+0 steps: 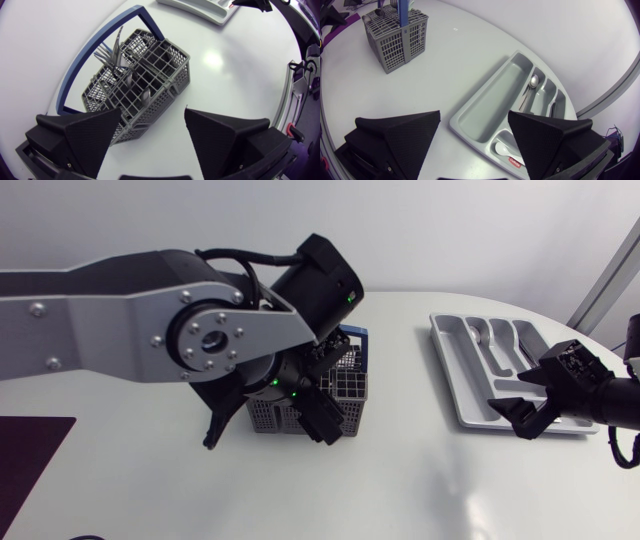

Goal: Unload the cutlery basket into the drawer organizer.

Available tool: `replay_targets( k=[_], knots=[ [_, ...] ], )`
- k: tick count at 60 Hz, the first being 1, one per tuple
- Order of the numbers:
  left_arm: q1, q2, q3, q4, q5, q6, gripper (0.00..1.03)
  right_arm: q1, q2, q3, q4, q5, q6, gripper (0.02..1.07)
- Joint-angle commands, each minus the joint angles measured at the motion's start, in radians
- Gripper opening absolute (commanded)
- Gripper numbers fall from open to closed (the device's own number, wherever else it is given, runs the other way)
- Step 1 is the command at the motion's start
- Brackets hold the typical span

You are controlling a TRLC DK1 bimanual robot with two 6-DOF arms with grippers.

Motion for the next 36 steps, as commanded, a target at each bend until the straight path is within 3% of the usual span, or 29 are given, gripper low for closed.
replay_targets(
  k=[1, 24, 36],
  knots=[
    [-0.019, 0.049, -0.02, 0.01, -0.048, -0.024, 0.96, 0.014, -0.003, -0.034, -0.012, 0.008, 0.03, 0.99],
    [-0.064, 0.107, 0.022, 0.003, -0.175, -0.012, 0.93, 0.153, -0.047, -0.074, -0.032, 0.077, 0.104, 0.99],
    [-0.074, 0.115, 0.031, -0.008, -0.203, -0.007, 0.82, 0.23, -0.05, -0.063, -0.035, 0.149, 0.142, 0.99]
  ],
)
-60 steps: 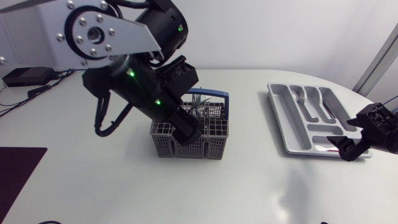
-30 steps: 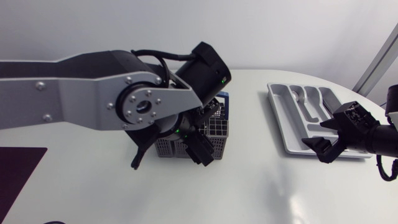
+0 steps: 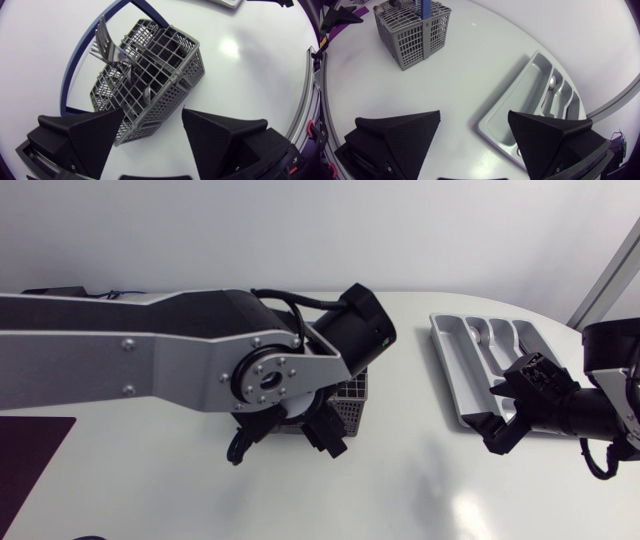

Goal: Unload the cutlery basket into the drawer organizer.

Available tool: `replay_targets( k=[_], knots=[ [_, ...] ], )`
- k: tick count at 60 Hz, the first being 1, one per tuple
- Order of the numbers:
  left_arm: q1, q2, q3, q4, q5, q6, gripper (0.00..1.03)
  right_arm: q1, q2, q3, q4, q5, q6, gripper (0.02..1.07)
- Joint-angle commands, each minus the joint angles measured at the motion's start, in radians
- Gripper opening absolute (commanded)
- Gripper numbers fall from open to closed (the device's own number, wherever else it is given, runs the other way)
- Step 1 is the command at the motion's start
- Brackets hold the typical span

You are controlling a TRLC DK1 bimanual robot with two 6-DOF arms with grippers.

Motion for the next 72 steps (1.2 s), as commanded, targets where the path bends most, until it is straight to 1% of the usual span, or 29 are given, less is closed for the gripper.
replay_targets(
  k=[1, 4, 15, 21, 27, 36, 37, 38, 39, 42, 45, 50, 57, 67, 69, 72],
  knots=[
    [-0.012, 0.024, 0.029, -0.012, -0.018, -0.005, 0.82, 0.03, -0.006, -0.009, -0.013, 0.031, 0.038, 0.99],
    [-0.015, 0.026, 0.032, -0.012, -0.021, -0.006, 0.82, 0.037, -0.006, -0.003, -0.023, 0.035, 0.044, 0.99],
    [-0.015, 0.043, 0.043, -0.009, -0.029, -0.011, 0.69, 0.074, 0.0, 0.019, -0.036, 0.1, 0.053, 0.99],
    [-0.014, 0.05, 0.038, -0.009, -0.029, -0.012, 0.68, 0.076, 0.006, 0.031, -0.042, 0.115, 0.053, 0.99],
    [0.002, 0.055, 0.035, -0.009, -0.029, -0.014, 0.6, 0.079, 0.014, 0.039, -0.046, 0.124, 0.055, 0.99],
    [0.011, 0.066, 0.023, 0.005, -0.037, -0.012, 0.59, 0.105, 0.023, 0.04, -0.046, 0.144, 0.064, 0.99],
    [0.011, 0.067, 0.023, 0.005, -0.041, -0.012, 0.57, 0.109, 0.024, 0.04, -0.046, 0.147, 0.066, 0.99],
    [0.011, 0.069, 0.02, 0.009, -0.046, -0.012, 0.53, 0.112, 0.024, 0.04, -0.045, 0.149, 0.067, 0.99],
    [0.011, 0.069, 0.02, 0.011, -0.046, -0.012, 0.52, 0.114, 0.024, 0.042, -0.045, 0.152, 0.067, 0.99],
    [0.011, 0.069, 0.012, 0.031, -0.054, -0.008, 0.43, 0.119, 0.024, 0.045, -0.046, 0.155, 0.069, 0.99],
    [0.012, 0.072, 0.009, 0.037, -0.058, -0.005, 0.4, 0.122, 0.023, 0.048, -0.05, 0.157, 0.072, 0.99],
    [0.012, 0.075, 0.004, 0.052, -0.058, -0.002, 0.38, 0.126, 0.021, 0.048, -0.05, 0.161, 0.072, 0.99],
    [0.014, 0.086, 0.001, 0.072, -0.061, 0.0, 0.29, 0.129, 0.018, 0.048, -0.053, 0.163, 0.072, 0.99],
    [0.023, 0.113, -0.007, 0.086, -0.063, 0.0, 0.29, 0.128, 0.006, 0.051, -0.062, 0.164, 0.069, 0.99],
    [0.026, 0.118, -0.005, 0.09, -0.064, 0.0, 0.24, 0.128, 0.004, 0.05, -0.063, 0.164, 0.069, 0.99],
    [0.032, 0.124, -0.003, 0.097, -0.066, 0.0, 0.19, 0.128, 0.003, 0.05, -0.063, 0.164, 0.069, 0.99]
  ],
)
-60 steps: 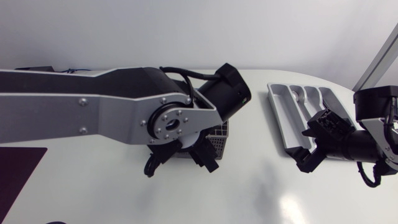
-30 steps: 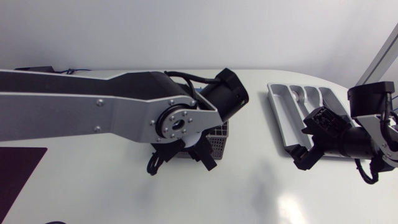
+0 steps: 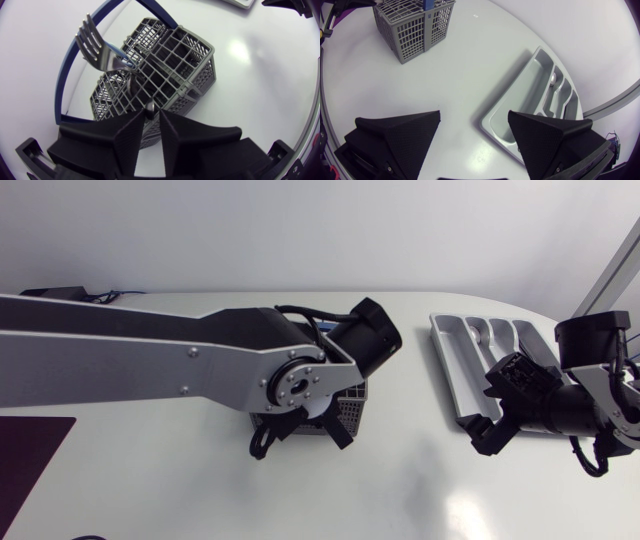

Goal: Unload the cutlery basket into the drawer organizer.

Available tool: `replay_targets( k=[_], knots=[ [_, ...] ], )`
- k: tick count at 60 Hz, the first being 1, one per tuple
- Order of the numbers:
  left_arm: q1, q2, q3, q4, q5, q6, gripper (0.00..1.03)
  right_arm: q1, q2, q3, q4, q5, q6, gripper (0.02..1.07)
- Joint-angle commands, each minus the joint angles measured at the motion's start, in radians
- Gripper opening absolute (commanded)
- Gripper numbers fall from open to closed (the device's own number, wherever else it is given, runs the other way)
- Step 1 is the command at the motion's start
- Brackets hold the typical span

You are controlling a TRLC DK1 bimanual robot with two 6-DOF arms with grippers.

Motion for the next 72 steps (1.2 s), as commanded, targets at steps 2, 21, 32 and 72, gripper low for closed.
replay_targets(
  k=[2, 21, 32, 72],
  knots=[
    [0.017, 0.036, -0.018, 0.009, -0.011, 0.0, 0.16, 0.009, -0.011, 0.021, -0.014, 0.009, 0.018, 0.99],
    [0.014, 0.042, -0.029, 0.026, -0.022, -0.008, 0.03, 0.009, -0.014, 0.004, -0.008, 0.009, 0.014, 0.99],
    [0.003, 0.008, -0.049, 0.043, -0.022, 0.006, 0.03, 0.009, -0.014, 0.004, -0.006, 0.009, 0.012, 0.99],
    [-0.008, -0.247, -0.202, 0.196, -0.025, 0.024, 0.03, 0.096, -0.014, 0.03, -0.02, 0.057, 0.05, 1.0]
  ],
)
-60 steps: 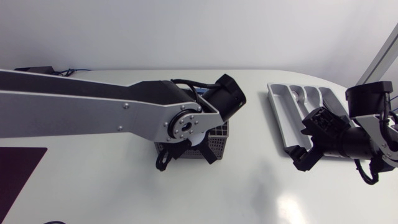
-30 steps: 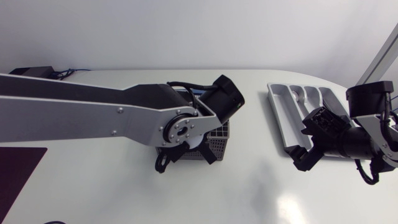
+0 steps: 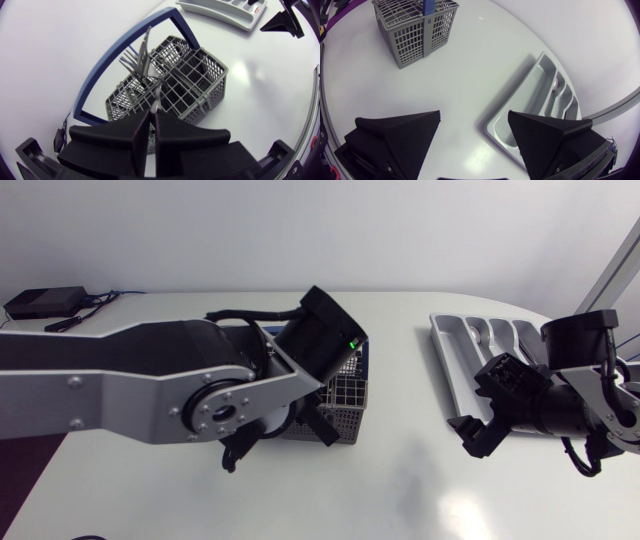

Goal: Unload the cutlery basket into the drawer organizer.

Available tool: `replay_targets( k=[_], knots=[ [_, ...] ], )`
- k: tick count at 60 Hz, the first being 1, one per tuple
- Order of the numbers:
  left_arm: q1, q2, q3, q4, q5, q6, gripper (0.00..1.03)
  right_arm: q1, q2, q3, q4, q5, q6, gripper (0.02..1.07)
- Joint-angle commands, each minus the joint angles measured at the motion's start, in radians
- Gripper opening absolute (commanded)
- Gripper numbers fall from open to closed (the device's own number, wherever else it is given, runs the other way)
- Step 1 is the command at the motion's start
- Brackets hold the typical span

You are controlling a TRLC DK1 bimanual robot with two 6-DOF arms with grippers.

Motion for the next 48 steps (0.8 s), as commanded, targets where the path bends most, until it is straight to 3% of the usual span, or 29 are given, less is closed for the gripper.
replay_targets(
  k=[1, 36, 48],
  knots=[
    [-0.007, -0.055, -0.02, 0.013, -0.004, 0.01, 0.03, 0.02, -0.006, 0.03, -0.017, 0.012, 0.029, 0.99],
    [-0.027, -0.288, -0.054, 0.072, -0.001, 0.03, 0.03, 0.09, -0.067, 0.048, -0.055, 0.038, 0.052, 0.99],
    [0.025, -0.379, -0.009, 0.03, 0.142, -0.039, 0.03, 0.162, -0.164, 0.074, -0.098, 0.037, 0.087, 0.99]
  ],
)
